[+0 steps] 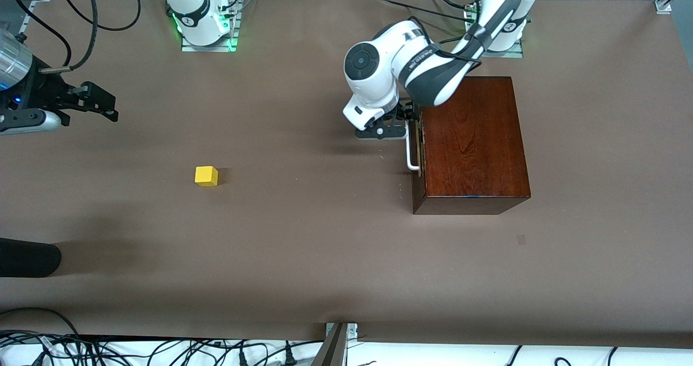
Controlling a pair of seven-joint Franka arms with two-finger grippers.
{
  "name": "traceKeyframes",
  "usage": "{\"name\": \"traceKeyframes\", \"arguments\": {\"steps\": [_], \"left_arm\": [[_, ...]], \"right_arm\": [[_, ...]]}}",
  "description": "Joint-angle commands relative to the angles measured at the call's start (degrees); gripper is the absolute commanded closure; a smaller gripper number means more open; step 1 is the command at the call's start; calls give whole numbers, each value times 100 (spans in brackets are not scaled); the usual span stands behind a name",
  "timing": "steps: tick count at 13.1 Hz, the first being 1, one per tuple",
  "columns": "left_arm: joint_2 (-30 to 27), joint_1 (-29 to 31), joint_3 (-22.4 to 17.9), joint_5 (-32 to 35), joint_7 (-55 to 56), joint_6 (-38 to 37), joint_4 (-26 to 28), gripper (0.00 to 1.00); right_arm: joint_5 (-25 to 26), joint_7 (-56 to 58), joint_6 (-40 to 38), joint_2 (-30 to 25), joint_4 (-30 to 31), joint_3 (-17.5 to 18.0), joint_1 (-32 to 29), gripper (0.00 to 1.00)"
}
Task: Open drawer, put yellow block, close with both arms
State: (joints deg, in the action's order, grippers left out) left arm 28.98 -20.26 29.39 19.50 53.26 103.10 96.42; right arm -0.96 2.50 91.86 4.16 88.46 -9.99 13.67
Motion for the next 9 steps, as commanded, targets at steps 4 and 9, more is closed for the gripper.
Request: {"name": "traceKeyframes", "arguments": {"steps": [4, 9], "left_arm": [[195, -136, -30, 817, 343, 122, 26, 0], [379, -109, -56, 1065, 396, 430, 0, 0]], "right_arm": [[43, 58, 68, 313, -145, 6, 4, 0], [9, 216, 52, 779, -154, 24, 197, 0]]}}
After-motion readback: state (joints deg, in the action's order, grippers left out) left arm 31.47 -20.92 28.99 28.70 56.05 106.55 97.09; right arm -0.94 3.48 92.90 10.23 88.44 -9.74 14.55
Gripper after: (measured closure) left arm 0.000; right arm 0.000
